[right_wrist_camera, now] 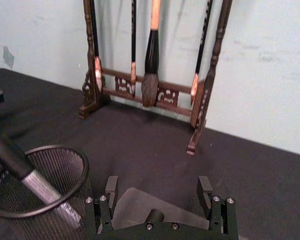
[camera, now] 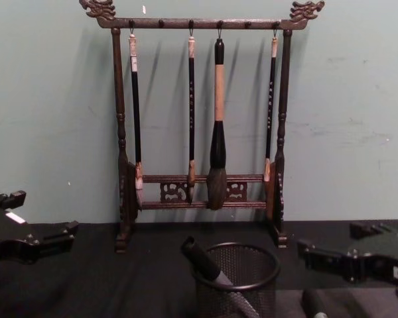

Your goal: Pick up the water-based marker from the table and place it into the pen holder.

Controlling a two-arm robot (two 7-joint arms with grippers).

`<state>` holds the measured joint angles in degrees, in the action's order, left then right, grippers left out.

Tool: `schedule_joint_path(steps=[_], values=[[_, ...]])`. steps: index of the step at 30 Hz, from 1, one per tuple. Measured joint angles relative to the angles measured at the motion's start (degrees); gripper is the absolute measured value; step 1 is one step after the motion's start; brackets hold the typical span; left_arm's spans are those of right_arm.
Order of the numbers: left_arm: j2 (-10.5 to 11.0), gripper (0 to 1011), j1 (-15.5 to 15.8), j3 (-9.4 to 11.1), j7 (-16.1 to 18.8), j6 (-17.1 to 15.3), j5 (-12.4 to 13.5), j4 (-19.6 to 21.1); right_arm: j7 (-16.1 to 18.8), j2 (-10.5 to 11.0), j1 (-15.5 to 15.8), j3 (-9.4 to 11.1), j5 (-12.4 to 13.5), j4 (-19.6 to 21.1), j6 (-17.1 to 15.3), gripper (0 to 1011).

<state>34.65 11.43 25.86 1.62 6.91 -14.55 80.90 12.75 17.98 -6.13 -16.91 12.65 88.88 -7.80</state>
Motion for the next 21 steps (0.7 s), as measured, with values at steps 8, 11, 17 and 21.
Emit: schedule_joint_path(steps=[8,11,17,21], values=[[0.0,1009,0.0,0.0,0.0,0.0,0.0,0.0,1.01,-0.97,0.13,0.12,-1.13,-2.34,-1.23,1002],[0.0,1009,0.0,0.0,0.0,0.0,0.0,0.0,1.11,-1.35,0.06,0.05,-1.69,-3.3,-1.43,1002],[0.0,1009,0.0,0.0,0.0,0.0,0.0,0.0,1.33,-2.16,-0.15,0.01,-2.92,-5.39,-2.05,1003],[0.0,1009,0.0,0.0,0.0,0.0,0.0,0.0,1.55,-2.37,-0.29,-0.08,-3.4,-6.19,-2.28,1002]])
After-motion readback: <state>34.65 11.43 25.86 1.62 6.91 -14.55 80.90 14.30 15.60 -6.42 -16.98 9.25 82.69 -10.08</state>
